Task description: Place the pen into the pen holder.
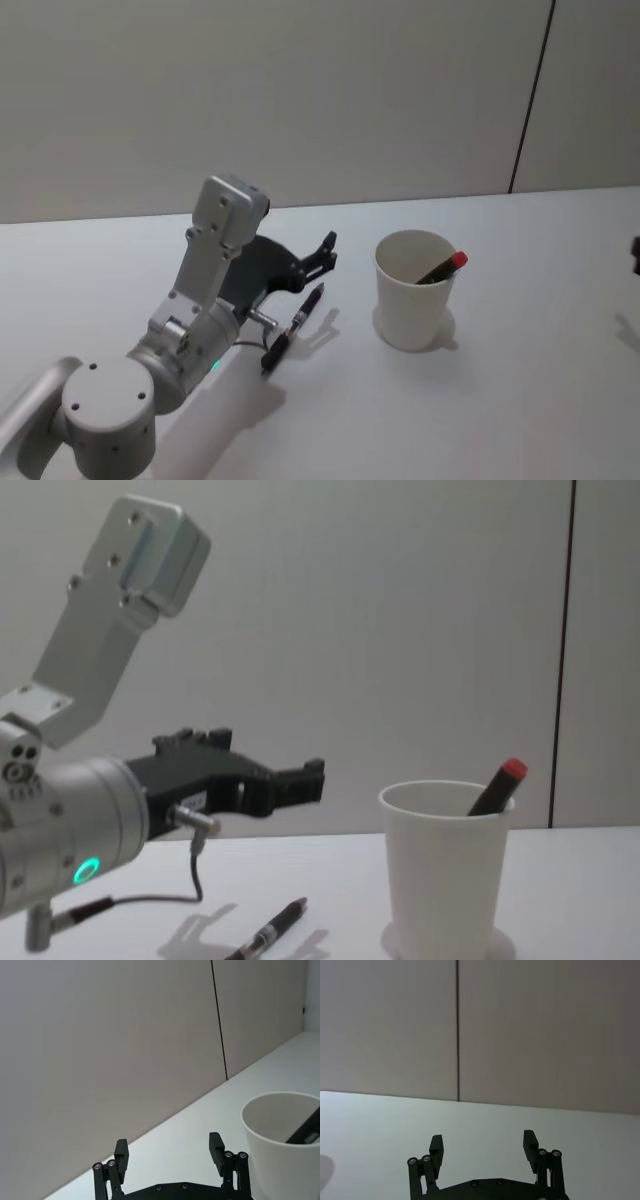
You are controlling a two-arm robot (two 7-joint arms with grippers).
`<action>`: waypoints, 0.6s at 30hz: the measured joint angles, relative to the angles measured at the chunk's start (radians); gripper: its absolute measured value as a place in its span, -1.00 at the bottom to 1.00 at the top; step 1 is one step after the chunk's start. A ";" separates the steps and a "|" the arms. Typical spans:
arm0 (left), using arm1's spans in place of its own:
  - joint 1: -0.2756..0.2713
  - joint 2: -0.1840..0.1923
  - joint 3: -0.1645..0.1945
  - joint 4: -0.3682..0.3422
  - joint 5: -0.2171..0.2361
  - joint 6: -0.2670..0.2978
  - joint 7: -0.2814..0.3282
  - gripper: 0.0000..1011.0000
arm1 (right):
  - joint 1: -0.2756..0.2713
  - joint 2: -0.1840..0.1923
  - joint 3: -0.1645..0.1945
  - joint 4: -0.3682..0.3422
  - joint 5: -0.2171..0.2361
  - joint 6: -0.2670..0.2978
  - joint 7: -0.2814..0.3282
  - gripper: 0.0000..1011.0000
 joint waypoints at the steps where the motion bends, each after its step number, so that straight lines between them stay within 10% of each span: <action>1: 0.004 0.002 0.000 -0.004 -0.004 0.008 0.001 0.98 | -0.009 0.005 0.006 0.003 0.007 -0.002 -0.006 0.98; 18: 0.112 0.054 0.000 -0.081 -0.132 0.169 0.079 0.98 | -0.084 0.055 0.060 0.023 0.078 -0.029 -0.068 0.98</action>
